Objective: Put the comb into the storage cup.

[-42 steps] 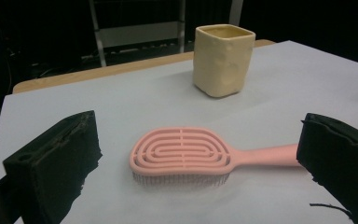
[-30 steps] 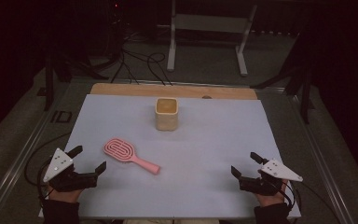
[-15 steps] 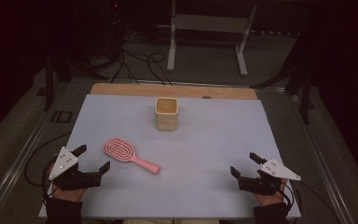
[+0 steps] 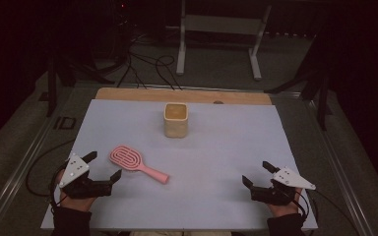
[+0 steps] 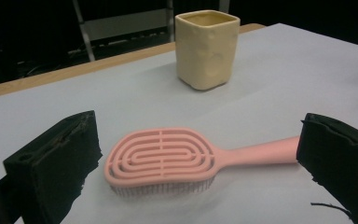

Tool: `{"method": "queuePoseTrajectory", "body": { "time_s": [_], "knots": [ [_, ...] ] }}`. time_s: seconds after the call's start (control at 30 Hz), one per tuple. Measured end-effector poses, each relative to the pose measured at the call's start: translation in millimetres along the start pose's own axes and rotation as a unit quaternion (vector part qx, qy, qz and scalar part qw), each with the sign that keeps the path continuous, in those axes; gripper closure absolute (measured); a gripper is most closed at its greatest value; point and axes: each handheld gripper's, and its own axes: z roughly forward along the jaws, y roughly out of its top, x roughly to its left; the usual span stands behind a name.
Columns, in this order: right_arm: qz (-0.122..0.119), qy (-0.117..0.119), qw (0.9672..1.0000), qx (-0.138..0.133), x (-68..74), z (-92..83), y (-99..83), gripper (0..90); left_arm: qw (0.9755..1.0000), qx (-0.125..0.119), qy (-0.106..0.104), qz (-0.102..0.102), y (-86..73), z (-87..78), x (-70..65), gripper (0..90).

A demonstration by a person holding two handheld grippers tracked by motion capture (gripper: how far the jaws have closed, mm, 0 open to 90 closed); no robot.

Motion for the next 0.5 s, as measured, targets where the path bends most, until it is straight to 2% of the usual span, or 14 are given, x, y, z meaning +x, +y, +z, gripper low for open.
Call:
{"method": "queuePoseTrajectory", "body": {
  "time_s": [0.3, 0.5],
  "knots": [
    [0.002, -0.003, 1.0, 0.001, -1.0, -0.2, -1.1, 9.0, 1.0, -0.001, -0.006, -0.001, 6.4, 3.2, -3.5, 0.0],
    [0.005, -0.003, 1.0, 0.001, -0.6, 1.0, -1.7, 9.0, 0.9998, 0.002, -0.015, 0.01, 15.6, 10.3, -8.6, 0.0]
  ]
}}
